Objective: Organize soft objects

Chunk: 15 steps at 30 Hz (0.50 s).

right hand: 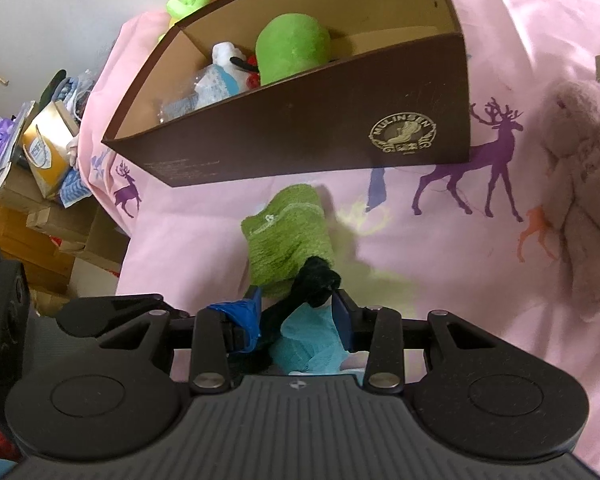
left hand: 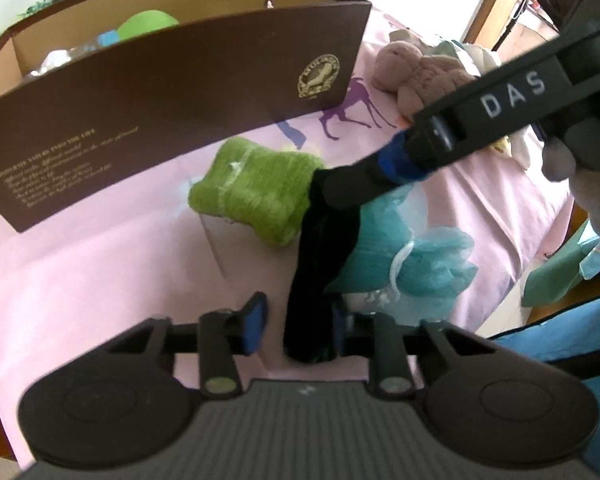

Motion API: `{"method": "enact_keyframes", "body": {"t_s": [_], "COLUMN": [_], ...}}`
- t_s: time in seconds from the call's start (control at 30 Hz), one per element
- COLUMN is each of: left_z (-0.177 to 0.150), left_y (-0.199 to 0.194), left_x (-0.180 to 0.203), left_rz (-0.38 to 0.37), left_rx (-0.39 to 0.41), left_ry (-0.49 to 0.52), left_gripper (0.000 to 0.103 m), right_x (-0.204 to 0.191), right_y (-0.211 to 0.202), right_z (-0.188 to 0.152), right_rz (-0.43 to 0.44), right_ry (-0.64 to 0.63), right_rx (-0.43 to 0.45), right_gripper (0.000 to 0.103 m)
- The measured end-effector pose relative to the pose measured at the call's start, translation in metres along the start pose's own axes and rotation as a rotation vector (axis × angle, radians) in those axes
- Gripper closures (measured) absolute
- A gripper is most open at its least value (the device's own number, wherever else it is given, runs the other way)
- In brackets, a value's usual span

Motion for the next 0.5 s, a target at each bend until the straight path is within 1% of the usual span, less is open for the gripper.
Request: {"method": "enact_keyframes", "body": {"t_s": [0.03,0.1,0.27,0.5], "left_z": [0.0,0.001,0.003,0.013], "left_y": [-0.002,-0.003,-0.011,-0.04], "left_x": [-0.002,-0.005,-0.013,-0.028], "left_rz": [0.0,-0.009,-0.016,-0.048], "left_rx": [0.004,0.006,0.027,0.1], "left_ry": [-0.006,-0.031,-0.071,-0.14], "left_gripper": [0.099,0.098,0.099,0.099], "right_x": [-0.001,-0.003,-0.013,-0.024], "right_y": [0.001,0.003,0.007,0.018], "right_z": [-0.001,-0.001,-0.002,-0.007], "right_rz": [0.002,0.01,0.061,0.143], "right_ry": [-0.003,-0.008,-0.013,0.032], "right_rx": [-0.004,-0.01,-0.036,-0.102], "right_gripper": [0.081,0.081,0.081,0.081]}}
Point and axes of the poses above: each gripper's, at about its wrist camera, not at the fingertips, and y roughly the way its jaws point, x to its right, z to its top, the point moved 10 cm from there along y, roughly the way its jaws point, and after that the axes turned 4 degrees about x, right-handed, at the moved point
